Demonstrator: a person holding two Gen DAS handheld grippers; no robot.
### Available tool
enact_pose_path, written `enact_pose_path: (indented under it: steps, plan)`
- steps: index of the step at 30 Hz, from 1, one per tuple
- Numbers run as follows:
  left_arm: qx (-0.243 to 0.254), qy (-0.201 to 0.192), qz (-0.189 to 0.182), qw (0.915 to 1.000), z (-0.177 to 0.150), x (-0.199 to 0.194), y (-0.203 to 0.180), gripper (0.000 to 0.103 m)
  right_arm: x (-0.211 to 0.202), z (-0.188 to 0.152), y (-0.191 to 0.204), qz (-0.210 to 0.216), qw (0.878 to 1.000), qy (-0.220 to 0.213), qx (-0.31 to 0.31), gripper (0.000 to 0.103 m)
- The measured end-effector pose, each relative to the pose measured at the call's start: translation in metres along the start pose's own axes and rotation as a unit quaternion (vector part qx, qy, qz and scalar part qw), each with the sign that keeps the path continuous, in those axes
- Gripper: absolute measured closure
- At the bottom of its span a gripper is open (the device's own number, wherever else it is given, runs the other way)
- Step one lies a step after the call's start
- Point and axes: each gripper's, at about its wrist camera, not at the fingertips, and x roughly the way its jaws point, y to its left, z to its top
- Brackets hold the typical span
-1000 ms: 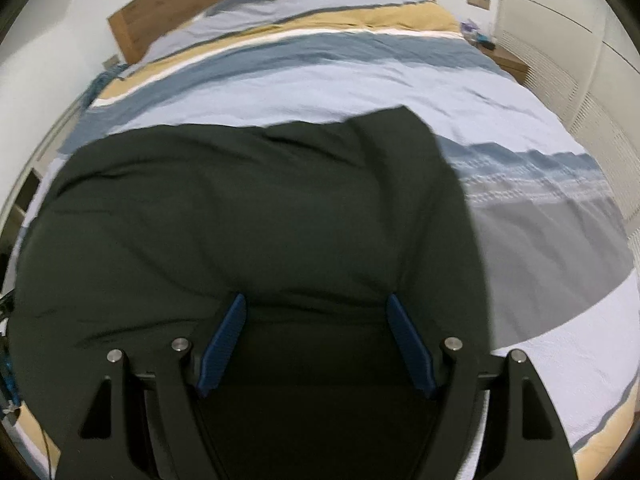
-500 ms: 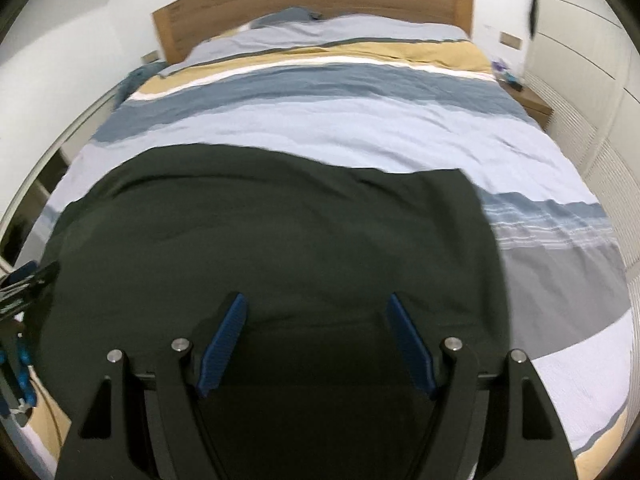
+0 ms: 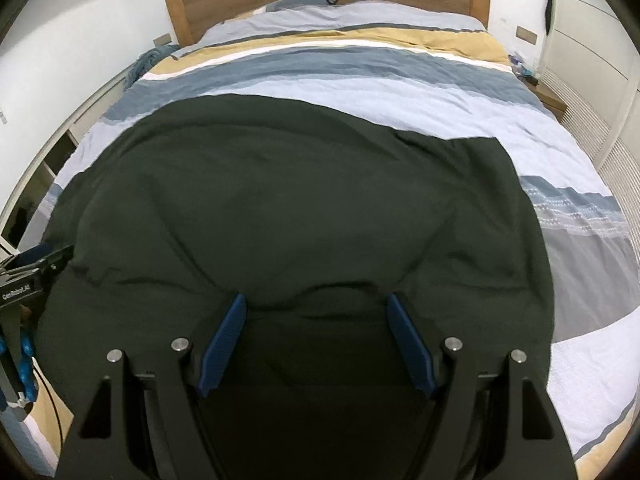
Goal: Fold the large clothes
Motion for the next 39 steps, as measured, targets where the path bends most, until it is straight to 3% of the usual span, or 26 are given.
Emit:
enact_pose_path:
  steps: [18,31,36,39]
  plan:
    - [0.005,-0.005,0.009,0.9999,-0.004,-0.016,0.004,0.0,-0.016,-0.012,-0.034,-0.047,0.998,0.015,0.029,0.031]
    - [-0.015,-0.01,-0.033,0.9993,-0.037,-0.043,-0.005,0.0,-0.059,-0.047,0.029,0.0,1.0,-0.017,-0.022,0.031]
    - [-0.018,-0.013,-0.034,0.9992,-0.04,-0.036,-0.01,0.0,-0.044,-0.048,0.052,0.019,0.999,-0.013,-0.033,0.031]
    - [-0.013,-0.019,-0.033,0.9992,-0.026,-0.027,-0.013,0.0,-0.03,-0.036,0.06,0.024,0.999,-0.015,-0.032,0.031]
